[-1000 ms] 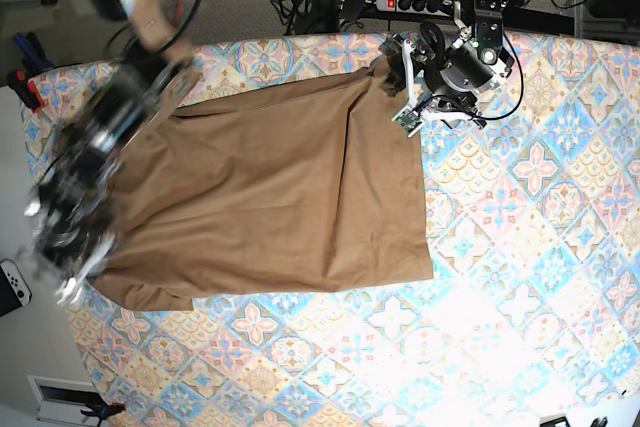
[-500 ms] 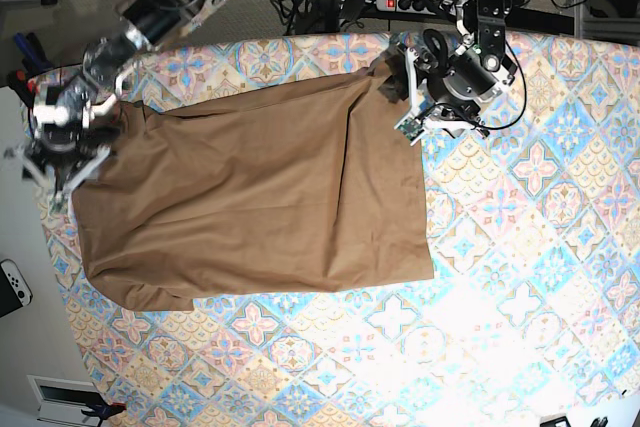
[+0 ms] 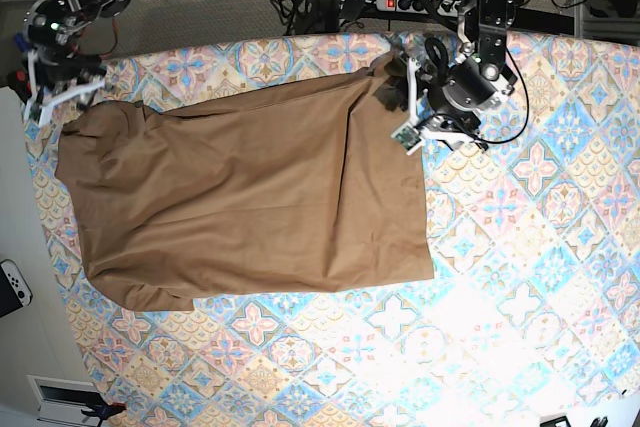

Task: Layout the t-shirt on the table in an organized manner, then fold the t-shirt properly
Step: 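Lift the shirt corner with the right gripper and pull it away from the left gripper, then hold the corner with the right gripper and drag the shirt taut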

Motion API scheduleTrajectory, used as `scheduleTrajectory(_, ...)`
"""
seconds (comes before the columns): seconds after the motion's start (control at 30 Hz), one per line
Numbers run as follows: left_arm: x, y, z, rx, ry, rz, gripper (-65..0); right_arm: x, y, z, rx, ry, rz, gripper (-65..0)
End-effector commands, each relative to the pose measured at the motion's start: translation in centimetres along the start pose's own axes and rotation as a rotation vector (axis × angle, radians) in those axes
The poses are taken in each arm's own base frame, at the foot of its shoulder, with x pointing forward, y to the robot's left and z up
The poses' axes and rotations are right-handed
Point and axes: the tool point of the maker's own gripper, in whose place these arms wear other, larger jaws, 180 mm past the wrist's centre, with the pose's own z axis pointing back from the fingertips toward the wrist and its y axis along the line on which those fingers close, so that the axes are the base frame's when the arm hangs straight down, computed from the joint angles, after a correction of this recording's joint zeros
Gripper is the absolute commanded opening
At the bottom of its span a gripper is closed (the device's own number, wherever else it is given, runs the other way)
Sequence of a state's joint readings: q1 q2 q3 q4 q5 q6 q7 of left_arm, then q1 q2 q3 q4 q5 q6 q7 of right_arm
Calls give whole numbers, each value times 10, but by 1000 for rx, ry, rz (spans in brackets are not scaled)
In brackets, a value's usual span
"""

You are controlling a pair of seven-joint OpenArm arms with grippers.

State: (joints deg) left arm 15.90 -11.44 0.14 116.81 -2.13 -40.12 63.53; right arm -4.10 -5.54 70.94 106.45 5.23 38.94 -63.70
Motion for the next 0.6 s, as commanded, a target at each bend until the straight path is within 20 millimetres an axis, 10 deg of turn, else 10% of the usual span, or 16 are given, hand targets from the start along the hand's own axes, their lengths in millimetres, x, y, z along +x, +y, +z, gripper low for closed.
scheduleTrajectory(0.0,11,3,3,9,-33,-11,-338,16,2,3,13,-63,9,-346)
scheduleTrajectory(0.57,11,3,3,10,-33,-12,-338,-32,39,-35,231,3,-212,-346)
